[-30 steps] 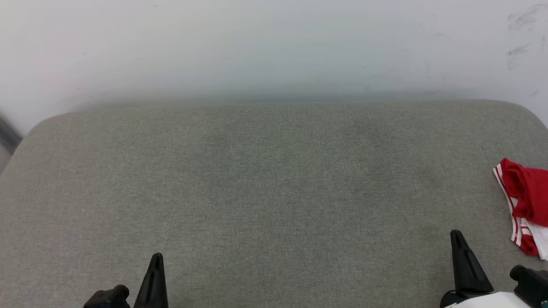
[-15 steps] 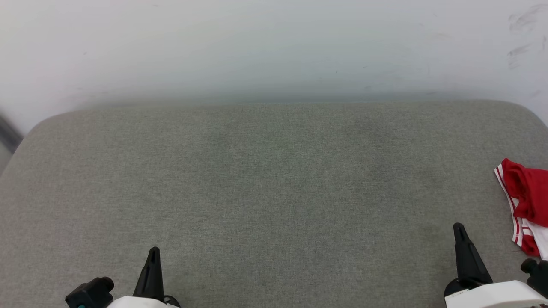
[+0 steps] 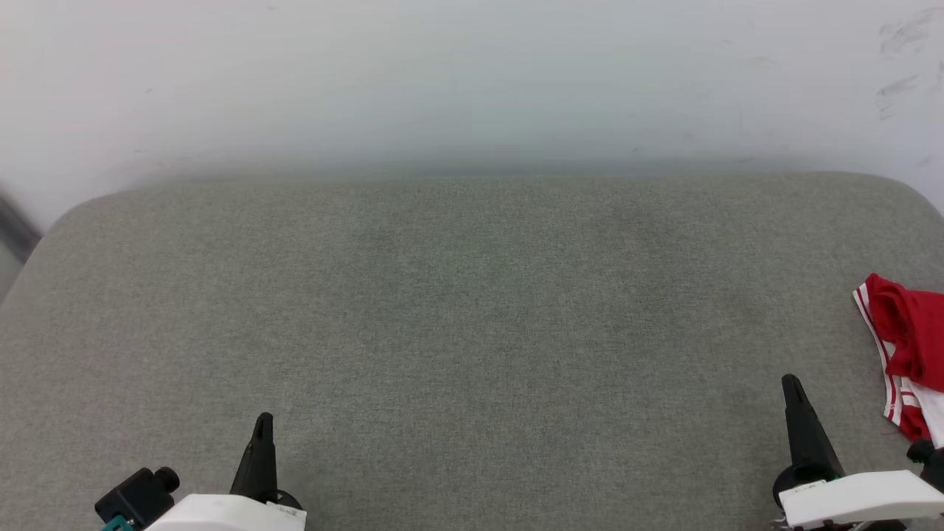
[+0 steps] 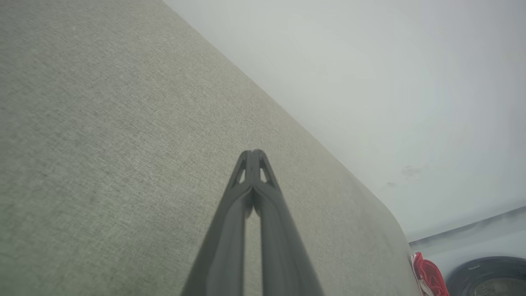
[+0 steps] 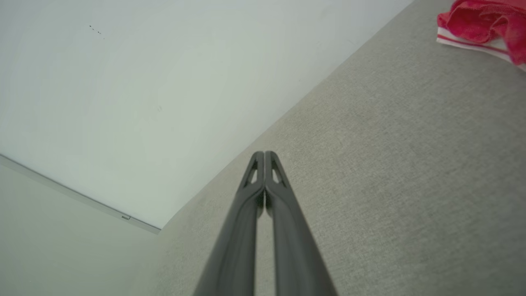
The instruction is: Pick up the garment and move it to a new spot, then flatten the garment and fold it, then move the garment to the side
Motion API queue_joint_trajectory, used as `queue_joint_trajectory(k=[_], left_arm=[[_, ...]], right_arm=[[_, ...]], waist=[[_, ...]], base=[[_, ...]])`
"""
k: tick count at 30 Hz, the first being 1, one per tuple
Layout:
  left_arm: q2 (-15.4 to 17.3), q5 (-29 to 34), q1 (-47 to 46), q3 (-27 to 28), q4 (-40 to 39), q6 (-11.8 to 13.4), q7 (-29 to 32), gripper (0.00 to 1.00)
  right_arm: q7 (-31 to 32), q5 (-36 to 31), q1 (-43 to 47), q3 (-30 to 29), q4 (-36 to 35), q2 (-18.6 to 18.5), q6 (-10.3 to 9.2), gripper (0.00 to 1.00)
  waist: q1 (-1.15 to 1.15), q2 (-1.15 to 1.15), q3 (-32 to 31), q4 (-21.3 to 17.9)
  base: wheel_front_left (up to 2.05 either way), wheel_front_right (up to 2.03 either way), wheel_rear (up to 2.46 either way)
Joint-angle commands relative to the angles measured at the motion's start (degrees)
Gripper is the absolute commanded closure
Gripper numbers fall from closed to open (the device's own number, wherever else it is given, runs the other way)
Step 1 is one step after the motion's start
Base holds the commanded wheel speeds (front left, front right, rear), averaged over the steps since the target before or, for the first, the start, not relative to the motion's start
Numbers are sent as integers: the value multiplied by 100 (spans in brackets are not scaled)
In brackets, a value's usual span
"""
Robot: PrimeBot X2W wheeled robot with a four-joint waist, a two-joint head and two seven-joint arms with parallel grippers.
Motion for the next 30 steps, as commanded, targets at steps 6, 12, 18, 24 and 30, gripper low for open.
queue_joint_trajectory(k=[6,12,18,24,30], left_arm=[[27,-508,-224,67,8,-79,106,100],[29,-942,-304,111,64,-131,203,100],[28,-1354,-389,153,119,-180,299,100],[26,-1742,-476,197,170,-226,392,100],[22,-2109,-541,235,222,-272,478,100]], right_arm=[[106,497,-206,-22,-1,-58,-1,100],[207,916,-280,-37,48,-61,-1,100],[306,1315,-344,-55,96,-62,-1,100],[400,1692,-401,-71,139,-61,-2,100],[493,2045,-462,-92,184,-58,-2,100]], waist=[[0,0,2,5],[0,0,4,11],[0,0,6,16],[0,0,9,22],[0,0,11,28]], base=[[0,0,0],[0,0,0],[0,0,0],[0,0,0],[0,0,0]])
